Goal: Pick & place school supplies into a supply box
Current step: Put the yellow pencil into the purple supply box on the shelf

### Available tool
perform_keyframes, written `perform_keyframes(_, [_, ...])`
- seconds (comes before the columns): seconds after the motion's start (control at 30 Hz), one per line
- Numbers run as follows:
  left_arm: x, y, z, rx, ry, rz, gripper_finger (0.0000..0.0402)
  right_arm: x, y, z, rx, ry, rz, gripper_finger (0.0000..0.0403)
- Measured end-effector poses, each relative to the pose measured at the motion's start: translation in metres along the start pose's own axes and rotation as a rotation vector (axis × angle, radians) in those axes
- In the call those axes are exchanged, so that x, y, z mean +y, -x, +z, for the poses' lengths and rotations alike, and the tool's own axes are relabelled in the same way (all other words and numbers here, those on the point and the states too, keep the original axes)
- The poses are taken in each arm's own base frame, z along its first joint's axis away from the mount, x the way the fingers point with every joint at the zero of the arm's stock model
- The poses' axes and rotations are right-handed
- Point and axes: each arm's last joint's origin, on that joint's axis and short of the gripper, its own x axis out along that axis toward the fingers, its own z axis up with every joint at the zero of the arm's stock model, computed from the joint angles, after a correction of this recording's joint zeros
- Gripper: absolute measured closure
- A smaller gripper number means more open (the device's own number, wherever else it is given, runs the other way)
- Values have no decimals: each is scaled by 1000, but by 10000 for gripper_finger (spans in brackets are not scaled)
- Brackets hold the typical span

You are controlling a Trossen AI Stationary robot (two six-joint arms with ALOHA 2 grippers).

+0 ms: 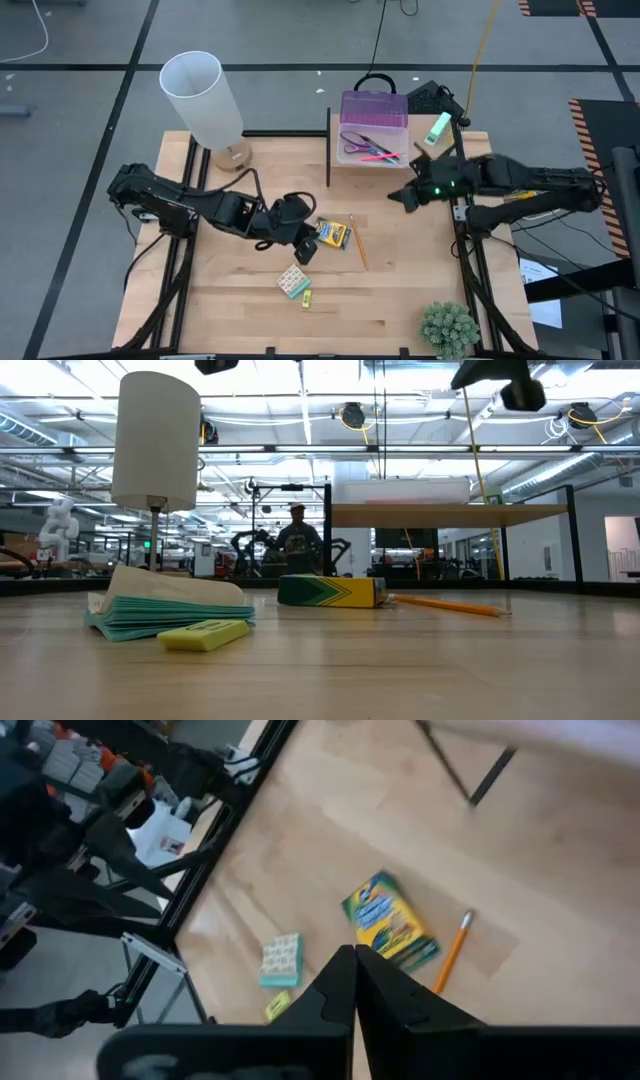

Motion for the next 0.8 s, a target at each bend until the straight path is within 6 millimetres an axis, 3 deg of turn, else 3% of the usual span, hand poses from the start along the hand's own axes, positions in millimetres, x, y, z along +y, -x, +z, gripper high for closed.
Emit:
perform_keyframes(0.17, [-9,2,-10,-6,5,-35,325,16,-15,-28,43,-4,-38,403])
perform_keyframes(0.5, [-21,9,-24,-39,-22,-33,325,33,-68,-81,201,2,-168,396])
perform_keyframes(0.8, [-30,16,-37,-73,-27,-29,325,35,-117,-107,263,35,-234,338])
